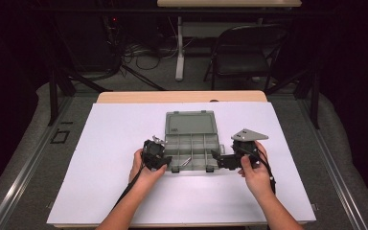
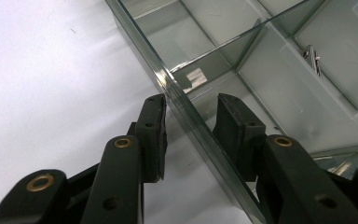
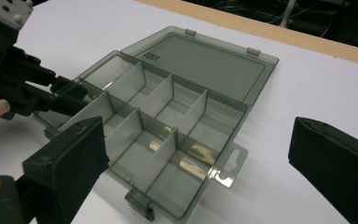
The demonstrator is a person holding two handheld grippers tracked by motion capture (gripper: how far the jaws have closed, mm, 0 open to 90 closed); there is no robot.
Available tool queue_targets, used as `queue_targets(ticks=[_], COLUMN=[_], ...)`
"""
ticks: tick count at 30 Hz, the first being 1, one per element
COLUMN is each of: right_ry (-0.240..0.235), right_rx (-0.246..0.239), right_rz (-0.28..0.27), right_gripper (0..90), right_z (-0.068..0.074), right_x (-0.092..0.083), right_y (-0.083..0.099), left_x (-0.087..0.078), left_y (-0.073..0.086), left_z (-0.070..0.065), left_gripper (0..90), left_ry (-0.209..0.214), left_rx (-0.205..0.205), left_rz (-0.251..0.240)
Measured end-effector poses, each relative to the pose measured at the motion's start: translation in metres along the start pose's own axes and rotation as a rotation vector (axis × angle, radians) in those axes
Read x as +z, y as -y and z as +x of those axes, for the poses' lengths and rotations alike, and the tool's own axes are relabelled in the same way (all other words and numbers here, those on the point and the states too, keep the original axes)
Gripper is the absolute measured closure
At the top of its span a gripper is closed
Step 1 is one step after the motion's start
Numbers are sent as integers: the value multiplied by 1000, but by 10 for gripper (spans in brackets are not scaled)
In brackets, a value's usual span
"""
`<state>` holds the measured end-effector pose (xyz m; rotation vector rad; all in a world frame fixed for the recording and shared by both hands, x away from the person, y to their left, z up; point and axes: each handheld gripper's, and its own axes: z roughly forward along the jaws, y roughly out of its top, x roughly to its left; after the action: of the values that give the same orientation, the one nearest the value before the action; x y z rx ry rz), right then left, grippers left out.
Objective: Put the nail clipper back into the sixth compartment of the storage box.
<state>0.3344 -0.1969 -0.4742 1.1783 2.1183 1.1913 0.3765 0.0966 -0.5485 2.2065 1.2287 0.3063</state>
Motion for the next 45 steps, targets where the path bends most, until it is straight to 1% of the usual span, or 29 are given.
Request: queue_targets(ticks=[4, 9, 12, 15, 20, 23, 30, 31, 35, 37, 39, 40, 43, 45], right_ry=[-10, -21, -11, -28, -27, -15, 6, 20, 47, 56, 70, 76, 89, 97], right_rx=[19, 14, 2, 24, 49, 39, 51, 49, 70, 88, 110, 113, 137, 140], right_rz=[14, 25, 38, 60, 94, 108, 134, 140, 162, 163, 161, 159, 177, 186], right_gripper=[48, 50, 50, 50, 63, 63, 64, 67, 75, 84, 99, 99, 100, 100], right_z=[-7, -11, -14, -18, -24, -25, -33, -36, -45, -50, -55, -57, -62, -64], right_x=[10, 16, 21, 28, 42, 50, 69, 74, 87, 93, 97, 100, 106, 109], right_y=[-12, -29, -39, -46, -55, -62, -82, -85, -89, -89, -88, -87, -84, -82], left_x=[0, 0, 0, 0, 0, 0, 0, 0, 0, 0, 0, 0, 0, 0], left_y=[0, 0, 0, 1, 1, 1, 1, 1, 1, 1, 1, 1, 1, 1], left_z=[0, 0, 0, 0, 0, 0, 0, 0, 0, 0, 0, 0, 0, 0], left_gripper=[634, 634, 635, 635, 636, 636, 636, 636, 636, 636, 636, 636, 636, 636], left_ry=[-1, 1, 0, 0, 1, 0, 1, 2, 2, 2, 2, 2, 2, 2], left_rx=[-4, -6, -7, -9, -9, -9, -11, -12, -12, -11, -9, -12, -12, -10], left_rz=[-5, -4, -5, -7, -6, -6, -8, -8, -8, -8, -7, -8, -8, -7])
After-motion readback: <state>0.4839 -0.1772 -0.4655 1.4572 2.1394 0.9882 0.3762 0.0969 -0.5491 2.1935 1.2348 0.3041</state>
